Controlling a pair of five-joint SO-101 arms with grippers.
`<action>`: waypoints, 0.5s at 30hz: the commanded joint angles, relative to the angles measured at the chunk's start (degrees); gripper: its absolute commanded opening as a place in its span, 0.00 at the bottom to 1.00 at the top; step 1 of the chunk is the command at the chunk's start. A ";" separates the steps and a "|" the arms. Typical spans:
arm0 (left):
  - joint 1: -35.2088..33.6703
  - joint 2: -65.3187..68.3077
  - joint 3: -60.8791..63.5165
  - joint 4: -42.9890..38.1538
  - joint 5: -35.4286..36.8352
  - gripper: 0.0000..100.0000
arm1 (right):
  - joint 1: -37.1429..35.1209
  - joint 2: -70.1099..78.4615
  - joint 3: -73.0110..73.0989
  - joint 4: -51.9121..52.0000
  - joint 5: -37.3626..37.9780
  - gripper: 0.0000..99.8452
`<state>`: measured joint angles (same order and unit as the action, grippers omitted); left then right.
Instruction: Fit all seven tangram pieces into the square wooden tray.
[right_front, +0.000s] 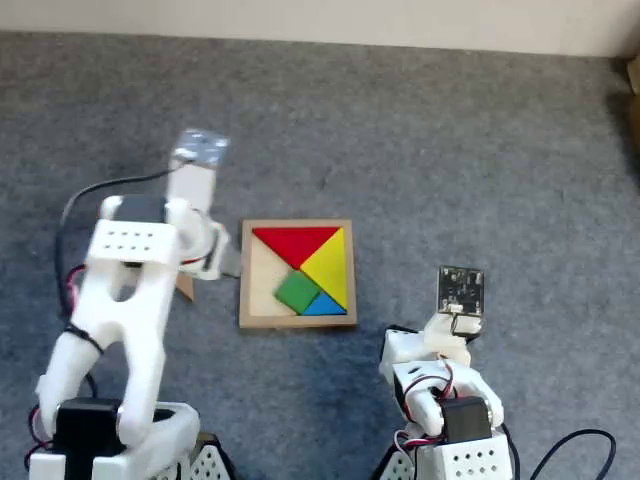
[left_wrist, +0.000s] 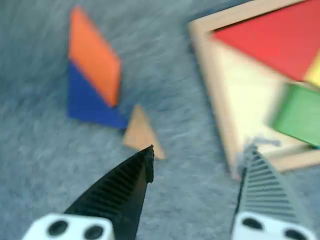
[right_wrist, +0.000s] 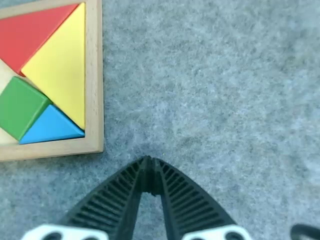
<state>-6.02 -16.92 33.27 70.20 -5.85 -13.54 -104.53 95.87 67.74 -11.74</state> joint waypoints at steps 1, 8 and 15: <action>-3.56 -2.24 1.98 -2.73 -2.99 0.29 | 0.57 -1.10 6.55 0.22 0.79 0.01; -6.46 0.66 6.46 -10.29 -3.08 0.29 | 0.66 -1.10 6.55 0.22 0.79 0.01; -8.13 15.52 -1.80 -10.99 -2.81 0.29 | 0.66 -1.10 6.55 0.22 0.79 0.01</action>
<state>-13.41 -5.05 36.79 59.82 -8.57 -13.54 -104.53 95.87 67.74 -11.74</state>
